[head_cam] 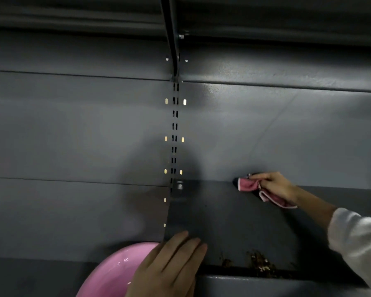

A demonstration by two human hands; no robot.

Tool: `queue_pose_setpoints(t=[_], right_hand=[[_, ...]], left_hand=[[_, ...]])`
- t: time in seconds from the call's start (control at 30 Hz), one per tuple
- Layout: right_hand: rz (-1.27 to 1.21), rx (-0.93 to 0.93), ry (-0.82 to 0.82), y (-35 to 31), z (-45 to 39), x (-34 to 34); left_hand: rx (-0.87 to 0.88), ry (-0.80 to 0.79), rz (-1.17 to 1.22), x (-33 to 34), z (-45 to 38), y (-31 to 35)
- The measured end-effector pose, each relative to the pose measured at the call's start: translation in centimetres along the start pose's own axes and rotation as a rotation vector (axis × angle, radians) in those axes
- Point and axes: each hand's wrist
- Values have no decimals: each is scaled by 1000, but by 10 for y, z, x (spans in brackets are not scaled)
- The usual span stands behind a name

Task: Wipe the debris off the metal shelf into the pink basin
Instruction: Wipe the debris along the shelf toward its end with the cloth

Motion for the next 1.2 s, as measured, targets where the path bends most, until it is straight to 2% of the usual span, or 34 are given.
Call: queue_pose_setpoints(t=[0.1,0.33,0.57,0.63,0.73,0.83,0.97,1.07,1.2], right_hand=[[-64,-17,-25,-5,-1,16],[-71,-191,-296,-66,37,68],[-42,-322,-655,-70,104,52],[-96,-314,-561,-67,92,39],[-231,-197,-257,-55,43,25],[-209,-87,-119,-54,-3,35],[-137,-154,-208,-71,-21,86],[-14,-214,-254,-81,-13,92],[-9,-250,-409,-90,25,91]], left_hand=[[-17,-30,15,-4,-4,1],[-19,-64,29,-11,-3,3],[-7,-59,-46,-6,-2,2],[-4,-63,-42,-7,-3,2],[17,-74,-58,-11,-3,1],[20,-137,-58,-18,-5,-3],[97,-235,-150,-27,-10,-9],[-17,-176,-59,-20,-6,-2],[-59,44,-18,-7,-2,3]])
Point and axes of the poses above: each hand's wrist, its own z-axis away from the middle knuckle, its own x-axis out of the palm, y = z × x, and after that the axes turned 6 degrees about x, right-handed
